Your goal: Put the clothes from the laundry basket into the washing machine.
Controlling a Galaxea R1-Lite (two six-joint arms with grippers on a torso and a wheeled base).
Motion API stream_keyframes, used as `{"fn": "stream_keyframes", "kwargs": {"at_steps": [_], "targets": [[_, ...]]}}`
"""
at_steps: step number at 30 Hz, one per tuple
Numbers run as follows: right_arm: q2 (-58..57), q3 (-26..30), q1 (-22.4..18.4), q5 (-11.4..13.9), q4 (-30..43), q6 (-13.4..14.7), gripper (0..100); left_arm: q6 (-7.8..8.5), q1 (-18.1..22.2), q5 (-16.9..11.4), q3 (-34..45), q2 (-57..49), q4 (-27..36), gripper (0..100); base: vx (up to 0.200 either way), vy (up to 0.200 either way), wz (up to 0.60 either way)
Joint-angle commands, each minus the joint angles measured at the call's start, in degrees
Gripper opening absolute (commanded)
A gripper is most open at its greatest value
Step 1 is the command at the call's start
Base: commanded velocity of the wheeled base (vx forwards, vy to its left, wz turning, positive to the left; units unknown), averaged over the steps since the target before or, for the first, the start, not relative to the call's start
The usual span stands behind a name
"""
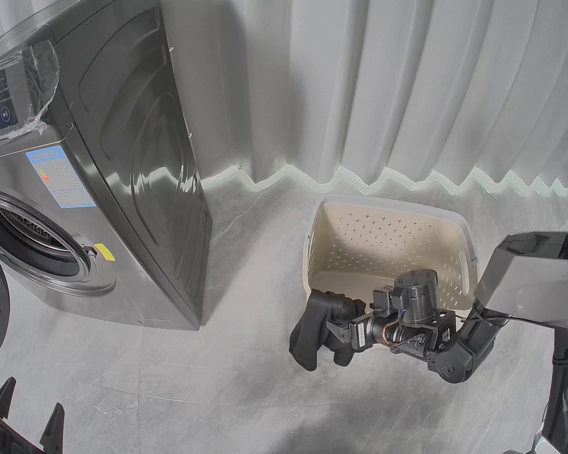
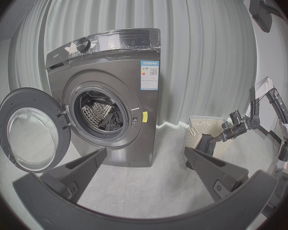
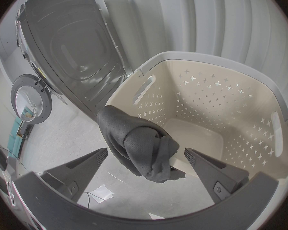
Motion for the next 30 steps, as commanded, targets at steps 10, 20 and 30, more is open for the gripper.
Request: {"fn": "stream_keyframes", "kwargs": {"at_steps": [10,20,30], "targets": [[2.26,-0.90,-0.06,0.30,-4.19,-0.18,0,-0.02,-0.06,0.01,0.84,-0.93,0.02,100,0.000,0.000,0.00],[-5.92,5.69,-1.64,0.82,-5.77,-0.27,0,-0.02,0.02,0.01,0.84,-0.93,0.02,100,0.000,0.000,0.00],[-17.70,9.91,-1.82,0.21,-6.13,0.43,0,0.07,0.02,0.01,0.84,-0.93,0.02,100,0.000,0.000,0.00]]}}
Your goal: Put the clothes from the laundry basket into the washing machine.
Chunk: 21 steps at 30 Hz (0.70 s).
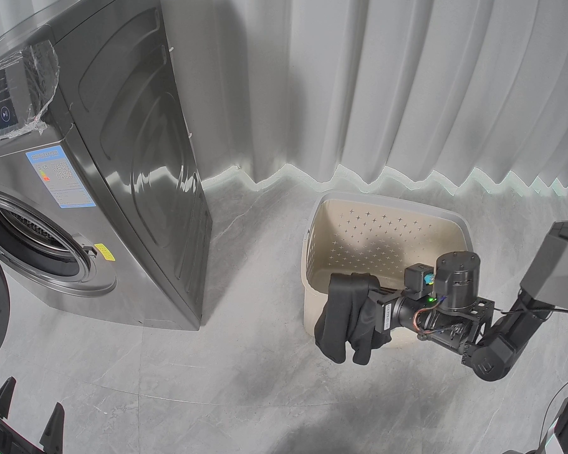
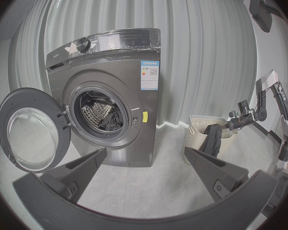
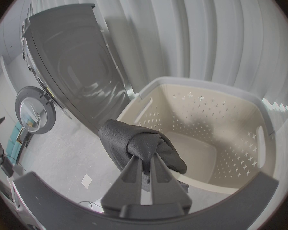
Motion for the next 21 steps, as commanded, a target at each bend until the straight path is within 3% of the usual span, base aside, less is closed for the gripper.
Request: {"fn": "stream_keyframes", "kwargs": {"at_steps": [1,12,17,21], "targets": [[-10.26,1.97,-0.11,-0.52,-0.13,0.58,0,0.01,0.05,0.01,0.84,-0.93,0.02,100,0.000,0.000,0.00],[-29.24,2.76,-0.64,-1.92,1.37,0.32,0,0.10,-0.04,-0.08,0.84,-0.93,0.11,100,0.000,0.000,0.00],[-34.69,0.65,0.16,-1.92,6.55,-0.21,0,0.10,-0.04,-0.08,0.84,-0.93,0.11,100,0.000,0.000,0.00],[-38.21,0.56,0.16,-1.84,10.07,-0.21,0,0.10,-0.04,-0.08,0.84,-0.93,0.11,100,-0.200,0.000,0.00]]}}
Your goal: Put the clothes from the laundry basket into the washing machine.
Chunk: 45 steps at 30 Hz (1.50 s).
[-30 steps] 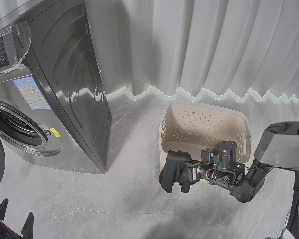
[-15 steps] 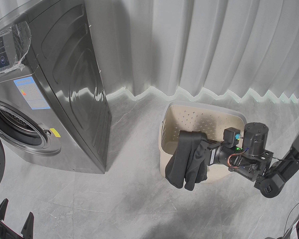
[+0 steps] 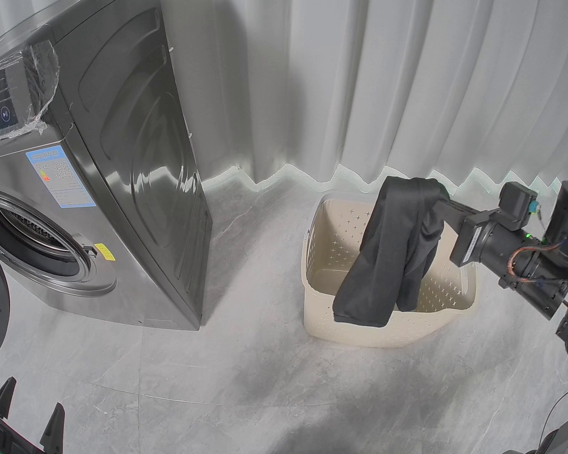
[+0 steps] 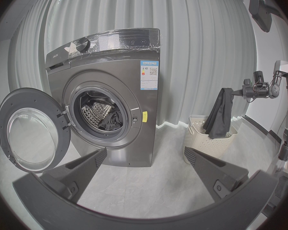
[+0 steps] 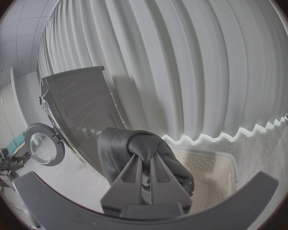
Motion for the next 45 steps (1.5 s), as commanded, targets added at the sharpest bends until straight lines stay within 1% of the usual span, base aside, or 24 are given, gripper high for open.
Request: {"fn": "stream_keyframes", "kwargs": {"at_steps": [1,11,20,33,40,45], "targets": [[-7.26,-0.71,0.22,0.09,2.26,-0.10,0,0.00,-0.04,0.00,0.84,-0.93,0.02,100,-0.200,0.000,0.00],[-7.26,-0.36,1.09,0.09,2.09,-0.10,0,-0.09,-0.04,0.00,0.84,-0.93,0.02,100,-0.200,0.000,0.00],[-7.26,-0.53,1.18,0.18,1.91,-0.01,0,-0.09,-0.04,0.00,0.84,-0.93,0.02,100,0.000,0.000,0.00],[-7.26,-0.09,3.73,0.71,1.56,0.34,0,-0.09,-0.04,0.00,0.84,-0.93,0.02,100,0.000,0.200,0.00],[-7.26,-0.09,4.26,0.88,1.56,0.43,0,-0.18,-0.04,0.00,0.84,-0.93,0.02,100,0.000,0.200,0.00],[-7.17,-1.15,4.43,0.80,1.56,0.43,0,-0.09,-0.04,0.00,0.84,-0.93,0.11,100,0.000,0.200,0.00]]}}
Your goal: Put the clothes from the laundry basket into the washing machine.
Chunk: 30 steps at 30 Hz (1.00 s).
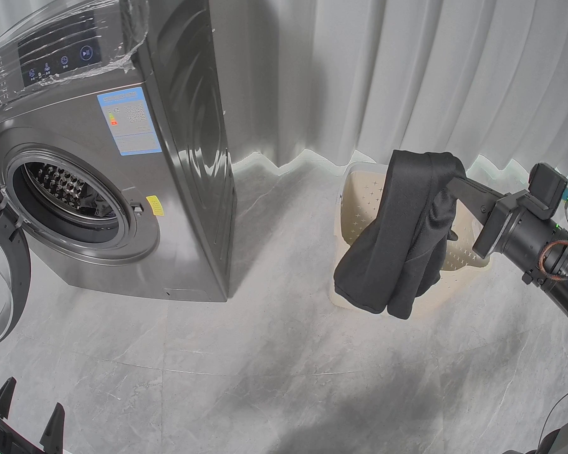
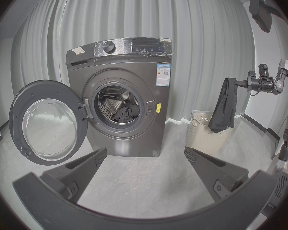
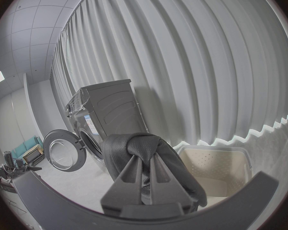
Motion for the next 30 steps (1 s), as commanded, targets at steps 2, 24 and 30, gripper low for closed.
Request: {"fn": "stream_keyframes", "kwargs": {"at_steps": [2,24,30], "targets": [[0.35,-0.10,0.19,0.05,0.02,-0.01,0,-0.04,0.01,-0.02,0.84,-0.93,0.09,100,0.000,0.200,0.00],[0.62,0.16,0.72,-0.12,-0.06,0.08,0,-0.31,0.01,0.07,0.84,-0.84,0.09,100,0.000,0.200,0.00],[0.97,0.25,0.81,0.05,-0.06,0.08,0,-0.22,0.01,0.07,0.84,-0.84,0.00,100,0.000,0.067,0.00]]}}
